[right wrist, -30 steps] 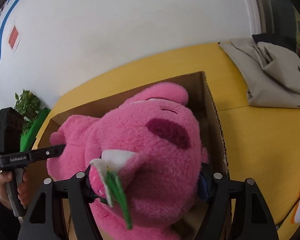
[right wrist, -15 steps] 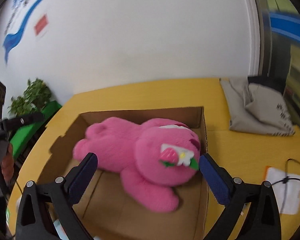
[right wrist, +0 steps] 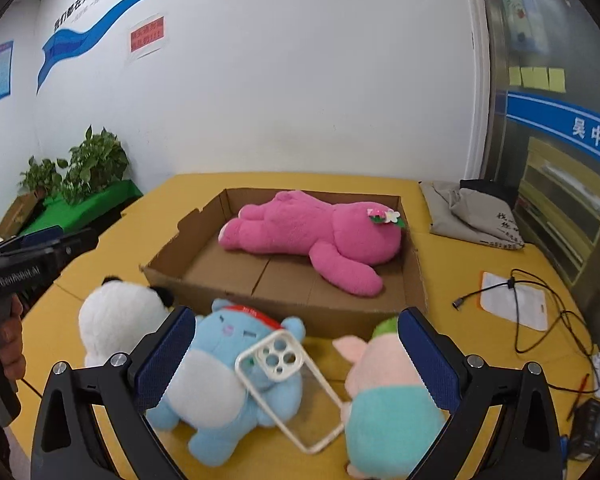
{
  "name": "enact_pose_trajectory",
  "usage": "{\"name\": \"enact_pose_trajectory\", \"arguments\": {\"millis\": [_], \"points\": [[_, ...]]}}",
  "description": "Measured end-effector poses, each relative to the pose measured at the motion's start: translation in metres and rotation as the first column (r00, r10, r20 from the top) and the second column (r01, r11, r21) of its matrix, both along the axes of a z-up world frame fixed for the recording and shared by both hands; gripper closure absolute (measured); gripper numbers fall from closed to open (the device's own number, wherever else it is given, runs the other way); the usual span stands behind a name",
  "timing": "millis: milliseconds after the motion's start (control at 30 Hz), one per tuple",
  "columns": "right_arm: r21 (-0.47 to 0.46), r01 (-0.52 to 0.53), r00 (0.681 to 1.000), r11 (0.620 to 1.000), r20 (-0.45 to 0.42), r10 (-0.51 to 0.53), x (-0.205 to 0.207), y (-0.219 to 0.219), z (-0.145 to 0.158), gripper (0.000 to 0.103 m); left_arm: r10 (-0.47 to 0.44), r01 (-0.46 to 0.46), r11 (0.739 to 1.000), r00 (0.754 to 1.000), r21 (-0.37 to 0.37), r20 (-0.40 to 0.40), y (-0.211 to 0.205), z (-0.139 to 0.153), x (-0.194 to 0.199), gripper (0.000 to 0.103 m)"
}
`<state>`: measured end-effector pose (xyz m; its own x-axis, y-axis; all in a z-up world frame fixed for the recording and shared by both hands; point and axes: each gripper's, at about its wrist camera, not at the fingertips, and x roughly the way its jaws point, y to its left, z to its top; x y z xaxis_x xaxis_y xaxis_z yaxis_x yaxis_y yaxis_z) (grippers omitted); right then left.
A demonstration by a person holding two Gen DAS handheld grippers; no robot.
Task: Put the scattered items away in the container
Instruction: 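Withdraw both grippers from the box toward the white panda plush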
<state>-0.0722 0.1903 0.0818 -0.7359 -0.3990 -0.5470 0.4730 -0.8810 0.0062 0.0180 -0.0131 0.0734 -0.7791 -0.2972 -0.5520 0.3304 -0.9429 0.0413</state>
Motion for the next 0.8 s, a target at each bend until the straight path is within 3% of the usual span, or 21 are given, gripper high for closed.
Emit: {"name": "enact_pose_trajectory", "arguments": {"millis": [100,233,567,800], "points": [[0.012,0.025,1.000,1.000,0.011,-0.025,0.012,0.001,-0.007,0.000,-0.015,0.017,0.998,0.999,-0.058,0.030,0.022,-0.009,0.011,0.019],[0.014,0.021,0.999,1.000,0.038,-0.022,0.022,0.003,-0.015,0.000,-0.085,0.085,0.996,0.993,0.006,0.082,0.035,-0.021,0.017,0.019],[0.055,0.033,0.998,0.998,0.050,-0.036,0.024,0.000,-0.027,0.000,-0.008,0.008,1.000,0.998,-0.003,0.063,0.030,-0.031,0.023,0.019],[0.068,0.071,0.994,0.995,0.073,-0.076,0.016,0.001,-0.036,0.000,-0.020,0.019,1.000,0.996,0.019,0.088,0.025,-0.040,0.019,0.019]]}}
